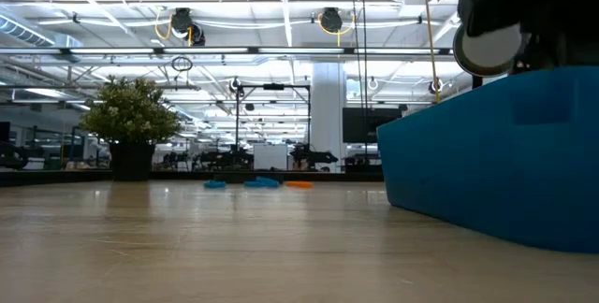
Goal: Pick and place rubber bands into bin
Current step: Put the red rubber band into the blue bin, then put the blue rubber band into the blue bin
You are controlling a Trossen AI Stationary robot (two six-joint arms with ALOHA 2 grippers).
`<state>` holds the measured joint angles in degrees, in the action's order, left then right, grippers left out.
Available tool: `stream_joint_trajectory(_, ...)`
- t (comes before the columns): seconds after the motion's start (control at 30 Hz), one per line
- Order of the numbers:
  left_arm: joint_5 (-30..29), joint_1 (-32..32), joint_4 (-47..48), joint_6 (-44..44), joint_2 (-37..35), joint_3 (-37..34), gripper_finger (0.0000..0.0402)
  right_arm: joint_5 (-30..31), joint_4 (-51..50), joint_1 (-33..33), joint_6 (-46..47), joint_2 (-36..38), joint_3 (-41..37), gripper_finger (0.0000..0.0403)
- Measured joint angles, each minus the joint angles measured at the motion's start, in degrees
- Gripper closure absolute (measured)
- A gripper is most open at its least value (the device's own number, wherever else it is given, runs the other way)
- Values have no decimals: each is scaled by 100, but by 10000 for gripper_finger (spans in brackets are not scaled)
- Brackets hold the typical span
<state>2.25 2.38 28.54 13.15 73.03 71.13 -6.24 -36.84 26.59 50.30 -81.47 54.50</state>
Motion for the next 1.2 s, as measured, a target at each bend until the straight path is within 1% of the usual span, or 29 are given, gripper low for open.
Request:
stream_joint_trajectory(0.13, -31, -12, 46, 2, 113, -1, 224, -1, 6, 0, 257, -82, -101, 397)
stream_joint_trajectory(0.23, -42, -25, 233, 2, 151, -9, 224, 2, 11, 2, 248, -85, -111, 388)
stream_joint_trajectory(0.37, -103, -27, 258, 3, 249, -3, 224, 4, 22, 4, 125, -85, -111, 368)
stream_joint_trajectory(0.47, -112, -27, 266, 4, 275, -3, 224, 7, 25, 4, 110, -84, -111, 343)
stream_joint_trajectory(0.67, -134, -48, 291, 4, 308, -4, 224, 2, 30, 4, 99, -76, -111, 278)
stream_joint_trajectory(0.83, -166, -54, 302, 8, 317, -4, 224, 46, 152, -20, 89, 329, -118, 247)
stream_joint_trajectory(0.97, -552, -55, 326, 106, 313, -4, 224, 387, 493, -130, 32, 986, -118, 238)
stream_joint_trajectory(1.07, -894, -81, 350, 293, 400, -4, 224, 907, 947, -196, -258, 1469, -118, 237)
stream_joint_trajectory(1.2, -982, -241, 581, 861, 568, 4, 224, 1578, 1658, -257, -785, 1977, -118, 239)
